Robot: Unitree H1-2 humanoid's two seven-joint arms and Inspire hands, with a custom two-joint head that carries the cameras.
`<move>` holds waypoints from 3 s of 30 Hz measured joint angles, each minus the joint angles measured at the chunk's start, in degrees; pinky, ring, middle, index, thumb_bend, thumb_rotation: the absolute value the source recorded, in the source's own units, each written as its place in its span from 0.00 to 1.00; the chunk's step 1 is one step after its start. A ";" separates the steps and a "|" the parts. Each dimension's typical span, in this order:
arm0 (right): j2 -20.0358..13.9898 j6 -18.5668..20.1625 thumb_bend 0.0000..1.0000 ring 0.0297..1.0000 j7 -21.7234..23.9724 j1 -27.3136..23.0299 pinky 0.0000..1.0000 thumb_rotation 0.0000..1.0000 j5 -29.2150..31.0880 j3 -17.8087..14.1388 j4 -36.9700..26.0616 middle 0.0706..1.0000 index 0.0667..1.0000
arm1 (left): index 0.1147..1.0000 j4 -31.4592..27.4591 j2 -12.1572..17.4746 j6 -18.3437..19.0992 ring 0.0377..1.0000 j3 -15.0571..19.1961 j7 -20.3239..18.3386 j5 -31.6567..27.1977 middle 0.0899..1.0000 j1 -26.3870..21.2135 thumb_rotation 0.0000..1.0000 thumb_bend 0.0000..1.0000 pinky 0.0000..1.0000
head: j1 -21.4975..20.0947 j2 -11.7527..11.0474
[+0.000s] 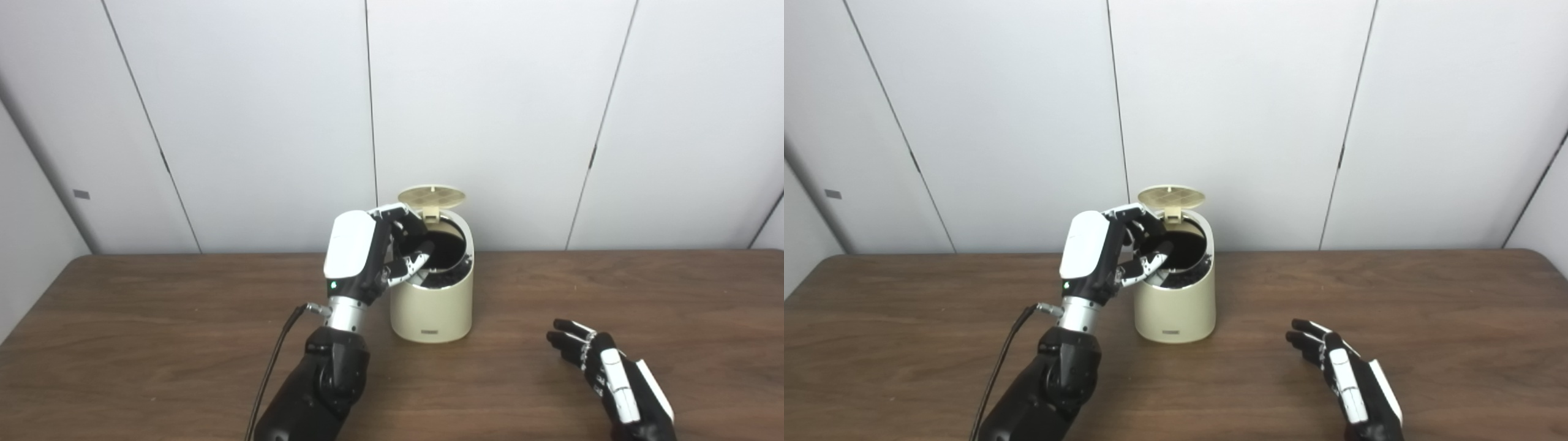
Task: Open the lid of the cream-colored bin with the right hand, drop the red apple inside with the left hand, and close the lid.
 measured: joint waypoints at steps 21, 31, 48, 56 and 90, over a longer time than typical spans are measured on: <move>0.56 1.19 0.60 0.89 -0.01 -0.16 0.89 1.00 2.64 -1.10 -1.98 0.84 0.81 | 0.44 -27.29 -0.32 3.91 0.42 17.79 -8.99 -18.91 0.48 14.22 0.00 0.47 0.31 | 0.00 0.88; -2.83 1.10 0.61 0.94 1.09 -5.47 0.90 1.00 2.33 -1.66 -1.85 0.92 0.89 | 0.73 -33.78 1.24 8.21 0.71 19.54 -19.79 -31.46 0.73 29.57 0.30 0.55 0.65 | -0.35 0.97; -4.04 8.27 0.56 0.90 1.91 -26.67 0.84 1.00 -20.21 11.41 -4.01 0.92 0.88 | 1.00 -31.00 0.90 12.45 1.00 17.39 -31.03 -43.53 1.00 34.91 0.79 0.58 1.00 | -1.41 1.49; -4.76 7.32 0.49 0.92 2.24 -33.04 0.86 1.00 -25.70 13.19 3.88 0.93 0.88 | 1.00 -29.79 -0.62 12.40 1.00 17.38 -30.79 -43.07 1.00 35.40 0.78 0.61 1.00 | -2.28 1.58; -9.93 1.24 0.51 1.00 5.95 -36.23 0.99 1.00 -33.95 17.00 8.47 0.98 0.61 | 1.00 -29.25 -3.49 11.87 1.00 17.32 -30.40 -42.86 1.00 35.18 0.74 0.64 1.00 | -0.79 2.81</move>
